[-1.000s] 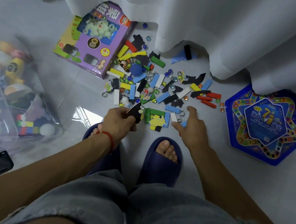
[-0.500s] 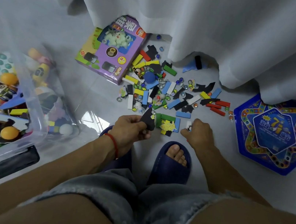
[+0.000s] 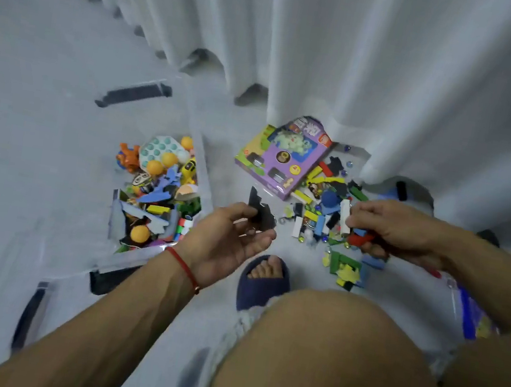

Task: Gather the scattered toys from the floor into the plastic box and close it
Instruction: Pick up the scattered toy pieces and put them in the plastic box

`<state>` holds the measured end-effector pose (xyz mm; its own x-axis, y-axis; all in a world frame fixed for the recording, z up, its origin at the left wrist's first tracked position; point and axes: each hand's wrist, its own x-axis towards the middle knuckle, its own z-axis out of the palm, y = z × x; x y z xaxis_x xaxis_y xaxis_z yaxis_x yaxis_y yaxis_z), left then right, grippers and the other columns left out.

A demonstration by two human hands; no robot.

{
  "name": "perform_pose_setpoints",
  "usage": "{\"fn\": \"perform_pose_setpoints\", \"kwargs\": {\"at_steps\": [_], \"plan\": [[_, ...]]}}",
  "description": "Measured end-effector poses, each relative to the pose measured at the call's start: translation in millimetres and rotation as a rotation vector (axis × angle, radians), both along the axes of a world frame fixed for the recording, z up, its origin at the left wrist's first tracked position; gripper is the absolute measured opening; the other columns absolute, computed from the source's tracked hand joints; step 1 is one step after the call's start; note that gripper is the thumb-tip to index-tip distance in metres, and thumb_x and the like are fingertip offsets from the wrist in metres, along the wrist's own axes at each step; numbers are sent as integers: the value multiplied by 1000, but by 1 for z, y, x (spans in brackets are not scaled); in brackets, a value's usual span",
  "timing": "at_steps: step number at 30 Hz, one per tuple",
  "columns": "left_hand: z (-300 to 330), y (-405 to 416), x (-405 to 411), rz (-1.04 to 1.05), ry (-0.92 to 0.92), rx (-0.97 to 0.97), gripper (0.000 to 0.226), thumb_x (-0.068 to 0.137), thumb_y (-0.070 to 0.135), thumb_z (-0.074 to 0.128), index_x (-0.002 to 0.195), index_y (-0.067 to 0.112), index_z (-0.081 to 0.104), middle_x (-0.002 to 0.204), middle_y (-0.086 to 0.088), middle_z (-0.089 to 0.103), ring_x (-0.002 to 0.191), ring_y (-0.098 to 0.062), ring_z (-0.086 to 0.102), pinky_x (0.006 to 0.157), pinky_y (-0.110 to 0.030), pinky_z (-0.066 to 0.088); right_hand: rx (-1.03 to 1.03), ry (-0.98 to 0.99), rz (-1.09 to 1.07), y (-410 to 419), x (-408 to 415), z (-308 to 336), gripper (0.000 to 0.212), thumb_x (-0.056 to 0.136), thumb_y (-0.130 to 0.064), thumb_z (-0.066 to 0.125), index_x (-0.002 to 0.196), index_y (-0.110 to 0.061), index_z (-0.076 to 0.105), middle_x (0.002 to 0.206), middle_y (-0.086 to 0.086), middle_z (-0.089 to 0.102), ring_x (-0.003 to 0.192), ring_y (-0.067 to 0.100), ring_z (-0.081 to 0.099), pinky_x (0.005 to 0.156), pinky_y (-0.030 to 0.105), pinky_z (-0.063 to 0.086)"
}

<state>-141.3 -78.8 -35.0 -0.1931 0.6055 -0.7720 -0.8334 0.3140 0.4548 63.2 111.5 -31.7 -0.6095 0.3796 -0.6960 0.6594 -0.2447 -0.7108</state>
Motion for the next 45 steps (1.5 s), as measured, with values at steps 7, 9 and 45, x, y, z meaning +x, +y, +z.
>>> {"fn": "perform_pose_setpoints", "kwargs": {"at_steps": [7, 9, 45], "plan": [[50, -97, -101, 288, 216, -29, 13, 87, 11, 58, 97, 3, 60, 106, -21, 60, 99, -38, 61, 104, -44, 48, 73, 145, 324, -57, -155, 116, 15, 96, -10, 59, 82, -5, 57, 68, 10, 57, 55, 16, 52, 49, 24, 46], [62, -114, -115, 331, 257, -65, 23, 86, 16, 60, 106, 5, 56, 113, -21, 55, 100, -37, 58, 105, -46, 46, 68, 158, 316, -88, -196, 114, 12, 97, -13, 61, 92, -1, 61, 78, 14, 63, 61, 18, 58, 56, 25, 54], [-127, 131, 84, -1026, 836, 5, 26, 87, 14, 64, 110, 25, 64, 111, -3, 67, 102, -25, 64, 88, -47, 56, 805, -731, -155, 47, 184, -201, 70, 93, -43, 61, 151, -24, 26, 156, 9, 28, 137, 35, 41, 102, 51, 48]]}}
